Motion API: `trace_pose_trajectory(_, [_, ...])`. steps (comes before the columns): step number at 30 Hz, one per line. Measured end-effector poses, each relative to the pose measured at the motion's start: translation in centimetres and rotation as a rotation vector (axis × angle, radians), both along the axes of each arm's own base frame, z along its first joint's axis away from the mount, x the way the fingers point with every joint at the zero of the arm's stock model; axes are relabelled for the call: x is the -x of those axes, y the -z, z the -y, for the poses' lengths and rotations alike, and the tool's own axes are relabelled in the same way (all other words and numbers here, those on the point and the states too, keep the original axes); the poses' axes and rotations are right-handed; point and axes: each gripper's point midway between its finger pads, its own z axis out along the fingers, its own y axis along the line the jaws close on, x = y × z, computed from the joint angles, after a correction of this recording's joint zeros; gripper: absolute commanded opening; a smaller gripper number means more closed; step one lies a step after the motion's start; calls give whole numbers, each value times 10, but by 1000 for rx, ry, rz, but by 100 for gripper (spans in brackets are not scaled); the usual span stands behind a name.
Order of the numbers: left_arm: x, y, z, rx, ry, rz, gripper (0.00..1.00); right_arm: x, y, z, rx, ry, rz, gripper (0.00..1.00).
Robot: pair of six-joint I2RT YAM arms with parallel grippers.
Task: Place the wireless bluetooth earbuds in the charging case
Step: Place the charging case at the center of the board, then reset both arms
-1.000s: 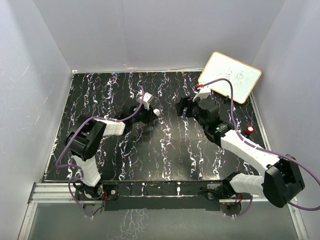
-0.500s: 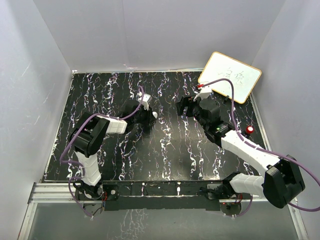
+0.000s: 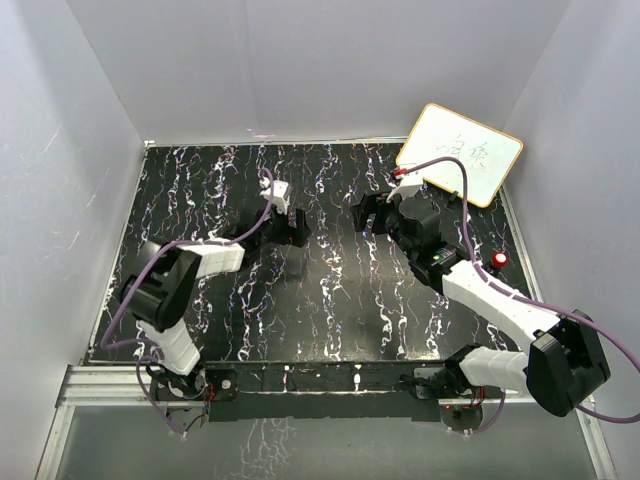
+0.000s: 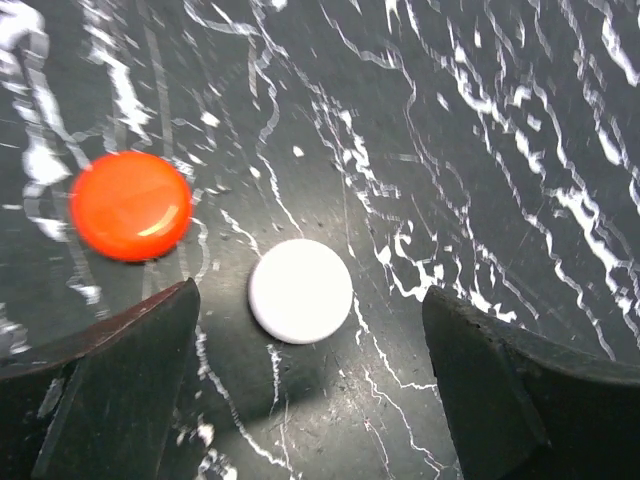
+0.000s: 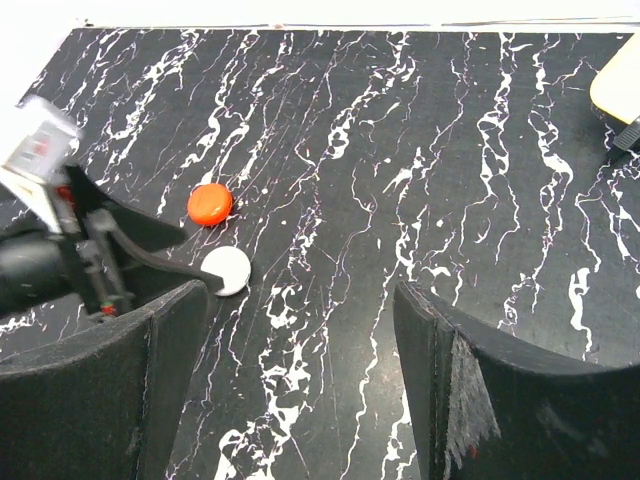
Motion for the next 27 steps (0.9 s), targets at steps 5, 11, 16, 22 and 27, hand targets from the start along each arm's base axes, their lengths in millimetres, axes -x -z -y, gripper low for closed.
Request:
trace_pose_trajectory(5, [-3, -60, -34, 9, -172, 120, 99, -1, 2, 3, 2, 12, -3, 79])
trace_pose_trajectory(11, [10, -113, -122, 54, -592, 215, 98, -3, 26, 26, 1, 115, -55, 98])
trace_pose_trajectory(16, [30, -101, -206, 68, -956, 191, 99, -10, 37, 45, -8, 192, -85, 98])
trace_pose_trajectory(22, [38, -99, -248, -17, -1242, 148, 98, -13, 38, 50, -13, 211, -89, 98])
trace_pose_trajectory(27, [21, -101, -255, -86, -1379, 90, 98, -15, 46, 50, -3, 210, -109, 98])
